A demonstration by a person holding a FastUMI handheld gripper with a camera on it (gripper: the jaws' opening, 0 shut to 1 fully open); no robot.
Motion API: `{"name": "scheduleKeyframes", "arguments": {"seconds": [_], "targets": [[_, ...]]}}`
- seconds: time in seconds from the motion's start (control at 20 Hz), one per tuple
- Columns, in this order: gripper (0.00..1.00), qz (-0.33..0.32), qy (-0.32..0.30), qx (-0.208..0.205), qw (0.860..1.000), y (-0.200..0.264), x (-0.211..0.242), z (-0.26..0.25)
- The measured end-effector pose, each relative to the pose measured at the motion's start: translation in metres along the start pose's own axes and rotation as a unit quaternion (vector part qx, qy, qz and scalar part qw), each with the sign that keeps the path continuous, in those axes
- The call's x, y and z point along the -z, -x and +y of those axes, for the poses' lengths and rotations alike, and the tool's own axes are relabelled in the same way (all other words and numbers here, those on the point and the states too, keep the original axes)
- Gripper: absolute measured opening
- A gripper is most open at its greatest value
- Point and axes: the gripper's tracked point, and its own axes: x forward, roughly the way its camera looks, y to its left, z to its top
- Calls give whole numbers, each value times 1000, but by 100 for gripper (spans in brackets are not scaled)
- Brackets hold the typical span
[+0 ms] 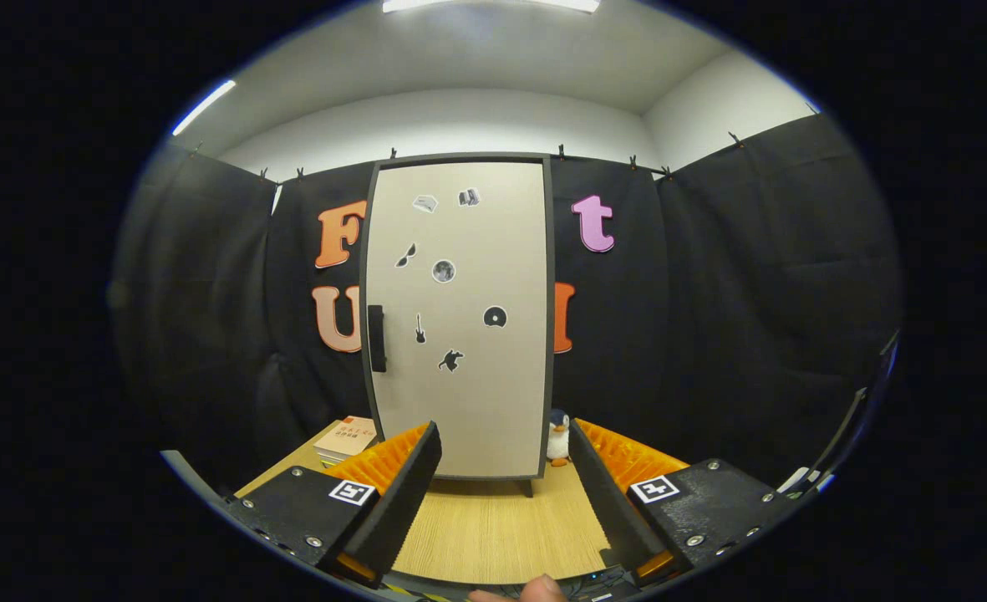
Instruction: Open the shoe cabinet door, grab the shoes and put them into the shoe cabinet, then close the shoe cabinet door.
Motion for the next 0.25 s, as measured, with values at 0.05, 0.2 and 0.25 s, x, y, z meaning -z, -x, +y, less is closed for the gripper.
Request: {"name": "scheduleKeyframes", "arguments": {"seconds": [0.05, 0.2, 0.25], "targets": [[95, -1, -1, -1, 1000, 4, -2, -1], [95, -1, 1, -6, 1000, 13, -5, 0], [95, -4, 1, -6, 1000, 16, -8, -1]]}}
